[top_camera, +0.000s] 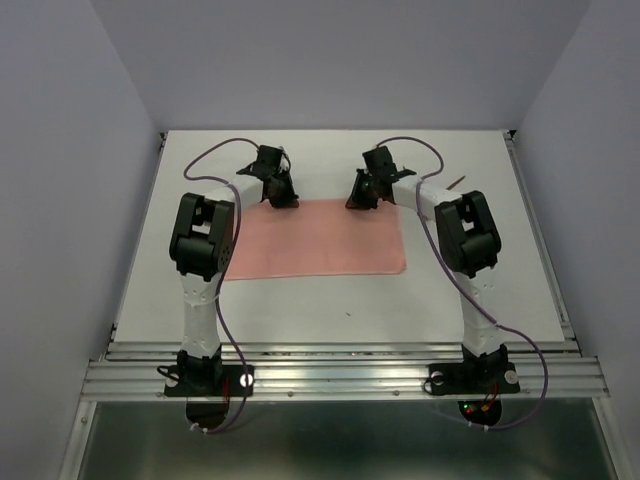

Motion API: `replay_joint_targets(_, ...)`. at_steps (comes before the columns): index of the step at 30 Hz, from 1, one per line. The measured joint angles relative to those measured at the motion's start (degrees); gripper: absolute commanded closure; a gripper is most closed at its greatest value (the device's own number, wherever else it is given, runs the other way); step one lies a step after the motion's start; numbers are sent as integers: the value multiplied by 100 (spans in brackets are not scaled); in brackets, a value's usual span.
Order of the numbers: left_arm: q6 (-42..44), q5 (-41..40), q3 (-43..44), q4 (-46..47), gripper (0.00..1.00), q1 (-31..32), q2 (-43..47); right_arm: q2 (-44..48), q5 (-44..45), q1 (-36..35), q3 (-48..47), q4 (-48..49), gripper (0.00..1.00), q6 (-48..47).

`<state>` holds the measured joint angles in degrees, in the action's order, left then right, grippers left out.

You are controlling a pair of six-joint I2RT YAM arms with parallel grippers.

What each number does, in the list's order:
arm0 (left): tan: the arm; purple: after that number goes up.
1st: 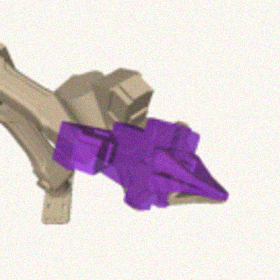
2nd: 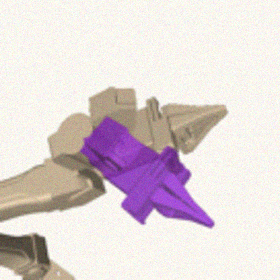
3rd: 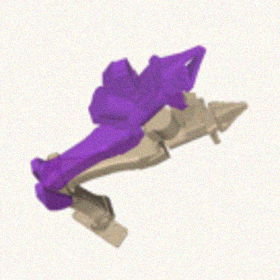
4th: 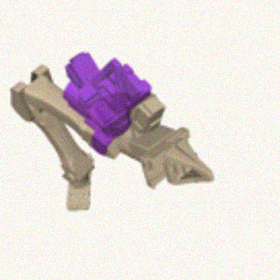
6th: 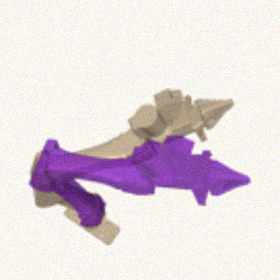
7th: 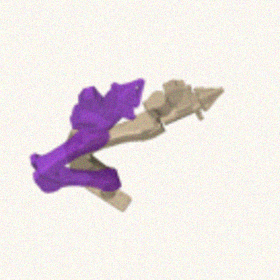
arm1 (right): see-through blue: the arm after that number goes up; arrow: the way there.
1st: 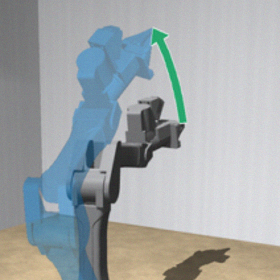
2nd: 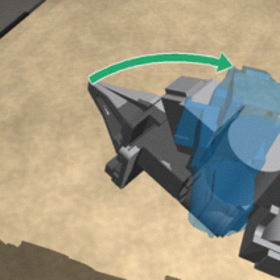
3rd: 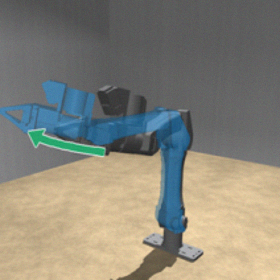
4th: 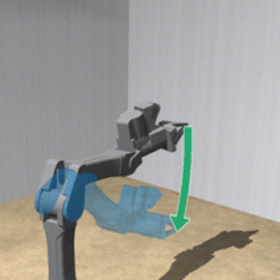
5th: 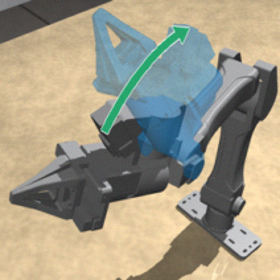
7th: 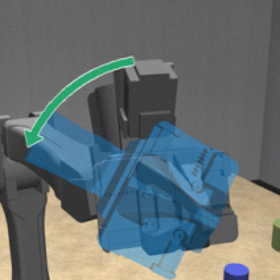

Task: Fold the napkin into a case and place the utensils inside
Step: Smooth out the rectangle-folded napkin at the center of the board.

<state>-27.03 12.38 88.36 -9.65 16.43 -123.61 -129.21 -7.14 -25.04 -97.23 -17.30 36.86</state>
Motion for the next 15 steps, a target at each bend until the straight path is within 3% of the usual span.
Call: replay_joint_targets(15, 116, -138, -63, 57, 94, 9, 46, 439, 177, 1058, 678, 175, 83, -236)
